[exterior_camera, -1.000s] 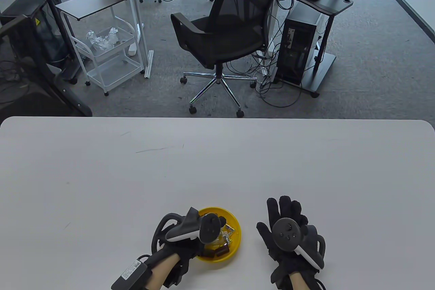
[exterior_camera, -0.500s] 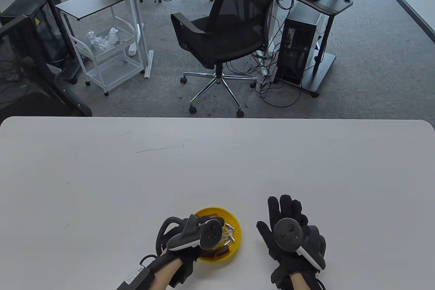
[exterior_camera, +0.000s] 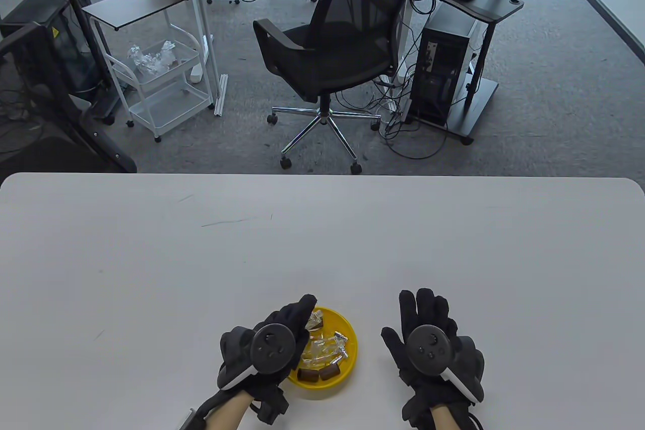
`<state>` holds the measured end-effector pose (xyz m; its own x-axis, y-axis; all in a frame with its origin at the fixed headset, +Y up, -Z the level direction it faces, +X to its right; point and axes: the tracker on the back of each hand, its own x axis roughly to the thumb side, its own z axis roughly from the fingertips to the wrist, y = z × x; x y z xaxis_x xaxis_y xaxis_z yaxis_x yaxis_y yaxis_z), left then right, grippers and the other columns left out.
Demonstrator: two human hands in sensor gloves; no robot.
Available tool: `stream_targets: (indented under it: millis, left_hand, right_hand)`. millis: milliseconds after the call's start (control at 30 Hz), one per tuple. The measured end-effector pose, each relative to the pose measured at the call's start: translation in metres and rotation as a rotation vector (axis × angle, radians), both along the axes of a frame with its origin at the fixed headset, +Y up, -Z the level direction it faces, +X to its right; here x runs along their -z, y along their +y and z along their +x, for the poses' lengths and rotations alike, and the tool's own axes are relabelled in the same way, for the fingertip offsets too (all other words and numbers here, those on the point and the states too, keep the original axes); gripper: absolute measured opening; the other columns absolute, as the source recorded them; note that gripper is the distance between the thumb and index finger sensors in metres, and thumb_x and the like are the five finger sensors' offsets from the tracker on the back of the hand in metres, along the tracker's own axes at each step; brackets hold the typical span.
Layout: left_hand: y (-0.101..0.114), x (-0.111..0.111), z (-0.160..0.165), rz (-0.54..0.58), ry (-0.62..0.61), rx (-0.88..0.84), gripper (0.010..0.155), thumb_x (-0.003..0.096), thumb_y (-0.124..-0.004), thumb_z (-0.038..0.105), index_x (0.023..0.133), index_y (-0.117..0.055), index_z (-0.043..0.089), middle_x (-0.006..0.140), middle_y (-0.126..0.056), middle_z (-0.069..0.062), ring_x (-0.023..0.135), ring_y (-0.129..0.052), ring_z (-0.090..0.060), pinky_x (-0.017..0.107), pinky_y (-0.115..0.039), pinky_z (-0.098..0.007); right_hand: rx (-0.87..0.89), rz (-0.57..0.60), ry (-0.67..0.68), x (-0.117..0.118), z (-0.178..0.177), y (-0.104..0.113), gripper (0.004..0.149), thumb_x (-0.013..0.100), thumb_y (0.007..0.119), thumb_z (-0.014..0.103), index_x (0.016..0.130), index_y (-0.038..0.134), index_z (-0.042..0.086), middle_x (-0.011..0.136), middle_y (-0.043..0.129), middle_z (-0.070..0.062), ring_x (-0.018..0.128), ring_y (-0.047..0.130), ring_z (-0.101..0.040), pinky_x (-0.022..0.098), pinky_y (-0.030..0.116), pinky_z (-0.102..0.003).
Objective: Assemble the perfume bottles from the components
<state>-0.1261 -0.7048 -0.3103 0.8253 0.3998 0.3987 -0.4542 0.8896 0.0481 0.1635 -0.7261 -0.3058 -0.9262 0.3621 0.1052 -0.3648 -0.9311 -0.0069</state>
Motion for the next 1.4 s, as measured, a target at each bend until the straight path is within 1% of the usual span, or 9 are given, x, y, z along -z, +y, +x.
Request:
stream_targets:
  millis: [167, 233, 500, 633, 800, 1000, 1133, 1300, 1400]
  left_hand:
    - [0.005, -0.008, -0.014, 0.018, -0.019, -0.148, 0.065, 0.0519, -0.081, 0.024, 0.11, -0.052, 0.018, 0.1, -0.075, -0.012, 0.083, -0.089, -0.035, 0.057, -0.083, -0.043]
    - [0.005, -0.01, -0.019, 0.022, -0.027, -0.198, 0.064, 0.0519, -0.08, 0.024, 0.11, -0.053, 0.019, 0.1, -0.074, -0.013, 0.083, -0.089, -0.034, 0.057, -0.084, -0.042]
    - [-0.01, -0.01, -0.041, -0.061, -0.021, -0.417, 0.06, 0.051, -0.081, 0.024, 0.107, -0.058, 0.021, 0.1, -0.072, -0.01, 0.085, -0.087, -0.034, 0.059, -0.083, -0.042]
    - [-0.014, -0.012, -0.05, -0.069, 0.0, -0.42, 0.06, 0.0504, -0.082, 0.026, 0.105, -0.06, 0.022, 0.099, -0.073, -0.009, 0.084, -0.088, -0.033, 0.058, -0.083, -0.043]
    - [-0.016, -0.011, -0.057, -0.084, 0.015, -0.455, 0.059, 0.0505, -0.083, 0.026, 0.105, -0.06, 0.022, 0.099, -0.074, -0.009, 0.084, -0.088, -0.033, 0.058, -0.082, -0.043]
    - [-0.015, -0.01, -0.058, -0.079, 0.016, -0.457, 0.059, 0.0507, -0.083, 0.027, 0.105, -0.06, 0.022, 0.099, -0.074, -0.008, 0.084, -0.088, -0.033, 0.058, -0.082, -0.044]
    - [-0.015, -0.01, -0.061, -0.07, 0.024, -0.463, 0.059, 0.0508, -0.083, 0.027, 0.105, -0.06, 0.022, 0.099, -0.074, -0.008, 0.084, -0.088, -0.033, 0.058, -0.081, -0.044]
    - [-0.014, -0.011, -0.063, -0.051, 0.035, -0.443, 0.059, 0.0509, -0.083, 0.027, 0.105, -0.06, 0.023, 0.099, -0.074, -0.008, 0.084, -0.088, -0.033, 0.059, -0.081, -0.044]
    - [-0.014, -0.011, -0.064, -0.051, 0.036, -0.442, 0.059, 0.0509, -0.083, 0.027, 0.105, -0.06, 0.022, 0.099, -0.074, -0.008, 0.084, -0.088, -0.033, 0.059, -0.081, -0.044]
  right_hand:
    - [-0.006, -0.004, -0.004, -0.001, 0.0, 0.0, 0.069, 0.066, 0.058, 0.047, 0.112, 0.017, 0.017, 0.117, 0.007, -0.019, 0.1, 0.008, -0.051, 0.068, 0.027, -0.068]
    - [-0.009, -0.005, -0.006, -0.001, 0.0, 0.0, 0.069, 0.066, 0.058, 0.047, 0.112, 0.017, 0.017, 0.117, 0.007, -0.019, 0.1, 0.008, -0.051, 0.068, 0.027, -0.068]
    - [-0.013, -0.023, -0.012, 0.0, 0.001, -0.002, 0.069, 0.066, 0.058, 0.047, 0.112, 0.017, 0.017, 0.117, 0.007, -0.019, 0.1, 0.009, -0.051, 0.068, 0.027, -0.068]
    - [0.0, -0.003, 0.02, 0.0, -0.001, -0.002, 0.068, 0.066, 0.058, 0.046, 0.113, 0.018, 0.016, 0.117, 0.008, -0.02, 0.101, 0.009, -0.051, 0.069, 0.027, -0.068]
    - [0.066, 0.056, 0.084, -0.004, -0.009, 0.005, 0.069, 0.066, 0.059, 0.045, 0.114, 0.021, 0.014, 0.119, 0.011, -0.021, 0.102, 0.011, -0.052, 0.069, 0.027, -0.068]
    - [0.082, 0.128, 0.161, -0.008, -0.029, 0.013, 0.066, 0.064, 0.066, 0.041, 0.114, 0.038, 0.008, 0.119, 0.037, -0.025, 0.102, 0.029, -0.056, 0.07, 0.037, -0.067]
    - [0.03, 0.156, 0.212, -0.011, -0.044, 0.014, 0.062, 0.063, 0.07, 0.038, 0.112, 0.046, 0.009, 0.117, 0.047, -0.023, 0.101, 0.038, -0.055, 0.069, 0.042, -0.066]
    - [-0.029, 0.099, 0.298, -0.009, -0.068, 0.01, 0.058, 0.06, 0.076, 0.034, 0.109, 0.056, 0.009, 0.112, 0.061, -0.022, 0.099, 0.05, -0.054, 0.068, 0.049, -0.065]
    - [-0.116, 0.102, 0.262, -0.006, -0.08, 0.009, 0.054, 0.058, 0.08, 0.035, 0.103, 0.066, 0.007, 0.102, 0.074, -0.021, 0.095, 0.059, -0.054, 0.066, 0.052, -0.065]
